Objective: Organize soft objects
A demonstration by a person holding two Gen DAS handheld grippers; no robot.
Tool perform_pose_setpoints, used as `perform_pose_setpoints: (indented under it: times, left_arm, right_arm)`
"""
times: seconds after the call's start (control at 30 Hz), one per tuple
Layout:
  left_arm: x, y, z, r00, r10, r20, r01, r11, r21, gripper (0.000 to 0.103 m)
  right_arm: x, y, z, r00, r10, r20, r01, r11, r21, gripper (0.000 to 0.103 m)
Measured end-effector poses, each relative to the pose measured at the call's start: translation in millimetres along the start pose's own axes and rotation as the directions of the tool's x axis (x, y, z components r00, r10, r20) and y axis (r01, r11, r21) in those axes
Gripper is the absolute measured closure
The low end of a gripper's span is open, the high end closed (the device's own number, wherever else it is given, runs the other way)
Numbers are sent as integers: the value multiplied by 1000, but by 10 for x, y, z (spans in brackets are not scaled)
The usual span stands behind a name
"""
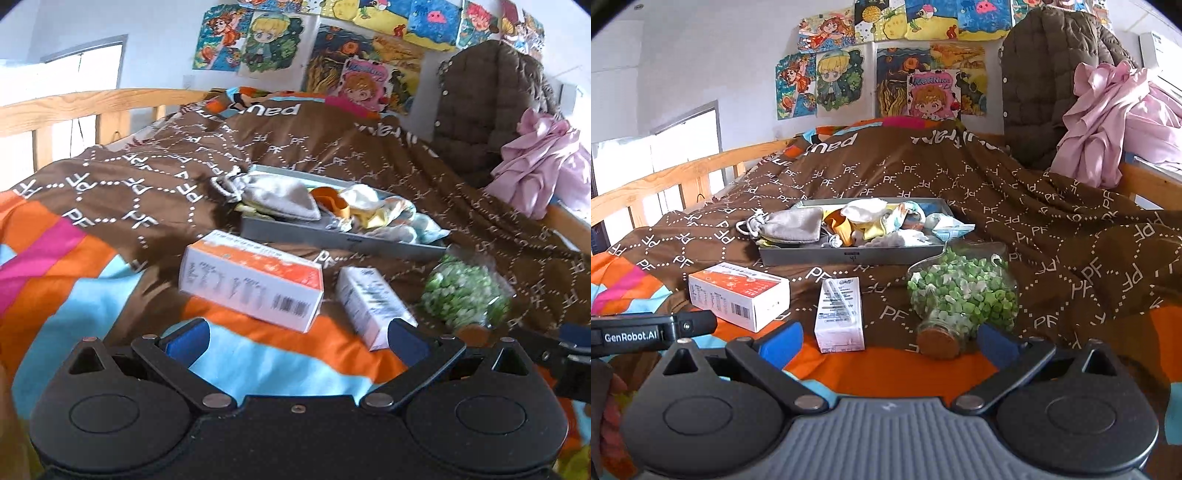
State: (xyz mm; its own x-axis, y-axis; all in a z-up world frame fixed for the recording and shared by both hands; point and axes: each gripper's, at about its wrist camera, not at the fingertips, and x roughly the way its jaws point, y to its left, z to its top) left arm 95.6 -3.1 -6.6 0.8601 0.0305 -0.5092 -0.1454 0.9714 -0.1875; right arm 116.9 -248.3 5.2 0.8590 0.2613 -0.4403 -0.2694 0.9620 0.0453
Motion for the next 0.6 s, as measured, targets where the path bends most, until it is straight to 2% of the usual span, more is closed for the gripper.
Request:
perform_pose_setpoints:
  times: [0.3,0.6]
  left_arm:
    - [-89,-43,-104,999,42,-11,-41,999,29,1]
    - [-143,-71,-167,999,49,-1,-49,998,24,1]
  right_arm:
    - [119,-102,-65,996,61,-64,-55,994,93,0]
    - [164,-87,-95,995,74,-70,-68,994,89,0]
